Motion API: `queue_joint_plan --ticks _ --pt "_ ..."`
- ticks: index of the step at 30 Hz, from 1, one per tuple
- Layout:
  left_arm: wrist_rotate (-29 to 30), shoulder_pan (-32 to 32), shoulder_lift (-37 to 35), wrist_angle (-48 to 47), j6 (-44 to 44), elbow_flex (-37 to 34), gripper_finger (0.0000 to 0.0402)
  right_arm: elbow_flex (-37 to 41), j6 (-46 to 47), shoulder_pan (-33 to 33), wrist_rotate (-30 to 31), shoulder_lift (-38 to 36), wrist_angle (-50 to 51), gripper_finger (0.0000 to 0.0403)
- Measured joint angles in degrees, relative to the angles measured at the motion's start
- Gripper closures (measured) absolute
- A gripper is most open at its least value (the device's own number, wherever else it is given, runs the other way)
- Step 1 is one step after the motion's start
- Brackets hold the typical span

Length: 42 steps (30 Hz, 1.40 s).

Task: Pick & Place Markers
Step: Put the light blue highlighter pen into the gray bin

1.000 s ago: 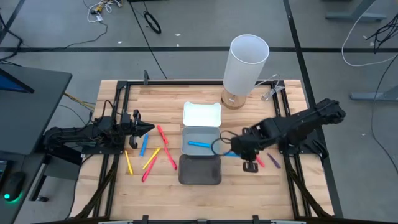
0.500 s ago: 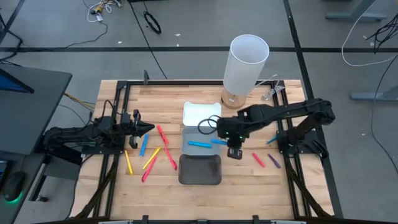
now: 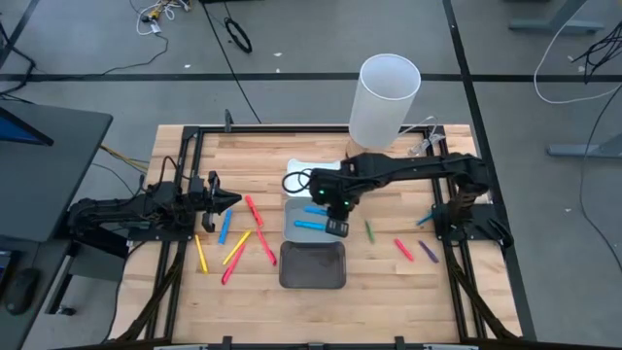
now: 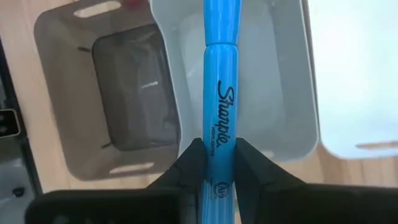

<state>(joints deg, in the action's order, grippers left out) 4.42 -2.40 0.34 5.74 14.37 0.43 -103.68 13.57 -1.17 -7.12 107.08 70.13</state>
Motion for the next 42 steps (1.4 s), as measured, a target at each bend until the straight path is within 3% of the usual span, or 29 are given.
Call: queue_joint_plan --ticks 25,42 --pt "0.0 0.0 0.0 0.0 0.0 0.0 0.0378 -2.6 -7.7 3.8 1.7 12.2 -4.8 0.035" --pt "0.0 0.0 0.0 0.0 0.0 0.0 0.0378 8.6 -6.6 3.5 1.9 12.6 -14.0 0.0347"
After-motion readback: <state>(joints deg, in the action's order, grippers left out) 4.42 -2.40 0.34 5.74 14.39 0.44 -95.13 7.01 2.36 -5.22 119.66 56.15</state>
